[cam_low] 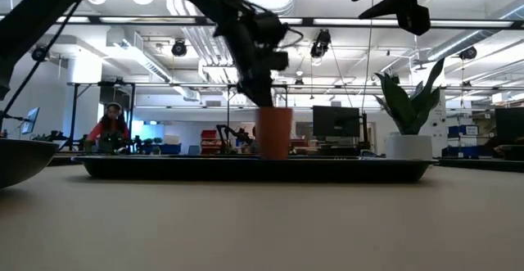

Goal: Pick and place plate/cup/fork/spoon on tray
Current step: Move the orange cup to the top left of the black serving tray

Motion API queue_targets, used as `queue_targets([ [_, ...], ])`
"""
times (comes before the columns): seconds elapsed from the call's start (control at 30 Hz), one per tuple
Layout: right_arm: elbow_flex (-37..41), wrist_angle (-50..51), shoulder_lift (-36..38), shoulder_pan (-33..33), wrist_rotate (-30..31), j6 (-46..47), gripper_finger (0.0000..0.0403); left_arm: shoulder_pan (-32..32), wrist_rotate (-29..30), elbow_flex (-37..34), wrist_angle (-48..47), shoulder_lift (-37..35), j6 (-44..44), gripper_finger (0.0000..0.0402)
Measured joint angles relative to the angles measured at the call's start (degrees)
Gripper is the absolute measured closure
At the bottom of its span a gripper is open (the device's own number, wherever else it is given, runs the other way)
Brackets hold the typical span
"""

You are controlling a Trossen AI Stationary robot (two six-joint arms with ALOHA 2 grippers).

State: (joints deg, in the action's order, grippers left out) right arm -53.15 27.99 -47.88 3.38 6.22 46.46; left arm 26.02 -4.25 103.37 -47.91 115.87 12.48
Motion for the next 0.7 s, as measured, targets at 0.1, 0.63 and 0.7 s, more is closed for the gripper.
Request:
queue_targets([
  [0.1, 0.00, -0.01, 0.00, 0.00, 0.03, -0.11, 0.0264, 0.07, 0.61, -0.17, -5.17, -3.89, -0.08, 0.0401],
  [0.63, 0.00, -0.05, -2.12, -0.02, 0.87, -1.09, 0.0264, 7.23, 4.63, -15.89, -12.34, -19.48, -4.30, 0.0401],
  [0.7, 0.00, -0.18, -2.77, -0.02, 0.87, -1.08, 0.0264, 8.55, 4.63, -18.46, -10.92, -19.80, -4.64, 0.0401],
])
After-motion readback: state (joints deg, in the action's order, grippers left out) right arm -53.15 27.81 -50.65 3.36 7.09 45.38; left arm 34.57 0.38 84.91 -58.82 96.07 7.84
